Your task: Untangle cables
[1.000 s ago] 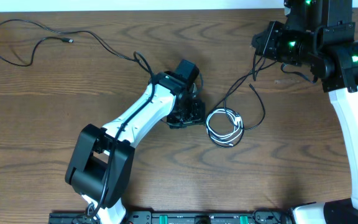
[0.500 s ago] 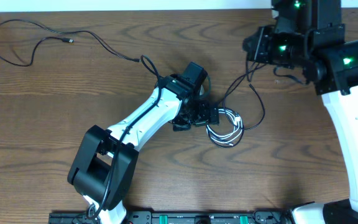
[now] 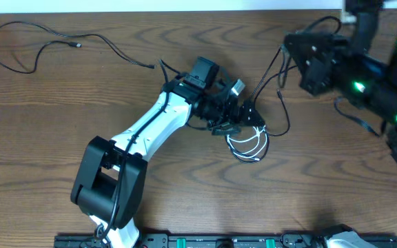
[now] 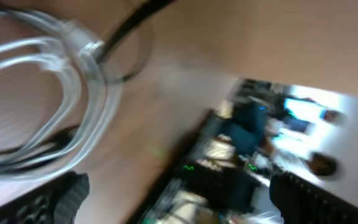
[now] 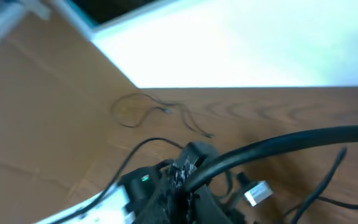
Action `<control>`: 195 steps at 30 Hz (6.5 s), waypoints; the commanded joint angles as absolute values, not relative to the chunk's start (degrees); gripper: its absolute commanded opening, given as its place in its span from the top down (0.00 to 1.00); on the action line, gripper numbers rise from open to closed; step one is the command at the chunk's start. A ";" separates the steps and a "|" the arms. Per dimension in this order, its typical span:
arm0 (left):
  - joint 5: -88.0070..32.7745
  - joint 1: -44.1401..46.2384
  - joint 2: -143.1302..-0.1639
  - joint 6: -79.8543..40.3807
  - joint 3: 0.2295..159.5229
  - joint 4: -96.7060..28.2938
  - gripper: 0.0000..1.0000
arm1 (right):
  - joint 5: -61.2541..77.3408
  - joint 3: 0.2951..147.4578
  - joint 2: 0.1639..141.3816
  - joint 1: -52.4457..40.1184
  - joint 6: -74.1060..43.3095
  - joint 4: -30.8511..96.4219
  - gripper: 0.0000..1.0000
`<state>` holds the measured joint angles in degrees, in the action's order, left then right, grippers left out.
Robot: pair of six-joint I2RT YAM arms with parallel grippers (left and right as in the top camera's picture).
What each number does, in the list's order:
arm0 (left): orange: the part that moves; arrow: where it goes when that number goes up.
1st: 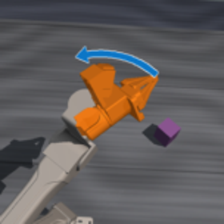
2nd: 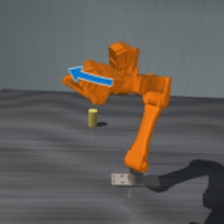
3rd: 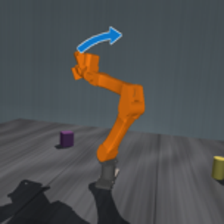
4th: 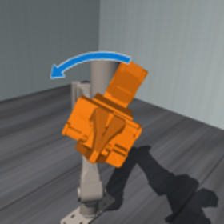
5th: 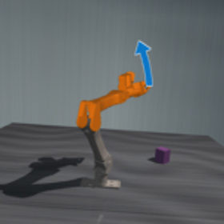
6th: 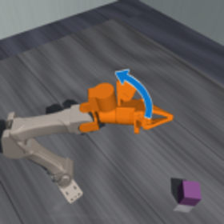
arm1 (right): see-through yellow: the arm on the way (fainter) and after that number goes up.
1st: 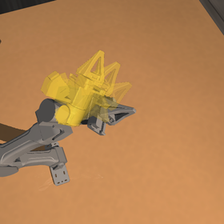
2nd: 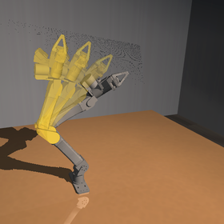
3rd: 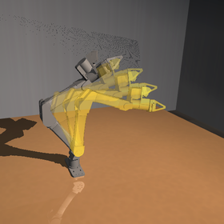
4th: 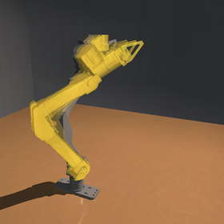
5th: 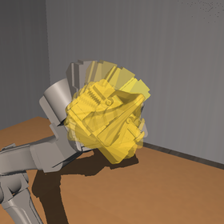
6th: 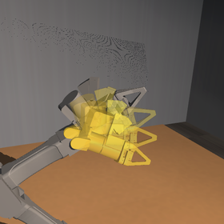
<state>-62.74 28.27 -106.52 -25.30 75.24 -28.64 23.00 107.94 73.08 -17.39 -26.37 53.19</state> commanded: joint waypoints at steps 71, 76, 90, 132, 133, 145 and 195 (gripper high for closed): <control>-38.20 23.42 -75.55 -34.81 76.14 -42.76 0.02 | 25.06 108.18 90.74 -25.47 -26.09 66.63 0.99; -38.20 23.42 -75.55 -43.70 76.14 -41.85 0.02 | 26.09 108.18 91.37 -27.97 -24.56 66.17 0.99; -40.36 23.44 -75.55 -28.62 76.14 -40.40 0.03 | 22.61 108.20 91.37 -27.20 -31.55 57.98 0.99; -48.27 23.79 -75.53 -18.85 76.14 -27.46 0.92 | 30.96 108.20 91.42 -26.30 -43.70 53.39 0.99; -47.66 23.79 -75.53 -19.18 76.14 -26.94 0.93 | 30.98 108.20 91.42 -25.98 -42.22 53.41 0.99; -43.57 19.27 -74.78 -27.14 76.40 -19.99 0.93 | 25.85 108.20 91.39 -10.26 -22.17 71.37 0.02; -34.04 13.50 -74.78 -51.77 97.80 -3.31 0.93 | 14.85 59.66 91.42 -33.56 -35.75 38.20 0.18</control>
